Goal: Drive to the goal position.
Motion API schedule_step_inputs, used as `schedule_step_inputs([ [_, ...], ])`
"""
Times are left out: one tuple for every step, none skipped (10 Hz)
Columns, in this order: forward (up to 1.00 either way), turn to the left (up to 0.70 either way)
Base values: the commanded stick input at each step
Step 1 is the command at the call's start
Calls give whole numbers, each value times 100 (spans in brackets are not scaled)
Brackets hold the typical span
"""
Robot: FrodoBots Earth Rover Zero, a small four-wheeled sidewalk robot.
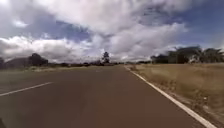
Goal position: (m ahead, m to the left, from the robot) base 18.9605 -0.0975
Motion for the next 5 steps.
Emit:
schedule_step_inputs([
  [70,0],
  [70,0],
  [70,0],
  [70,0],
  [70,0],
])
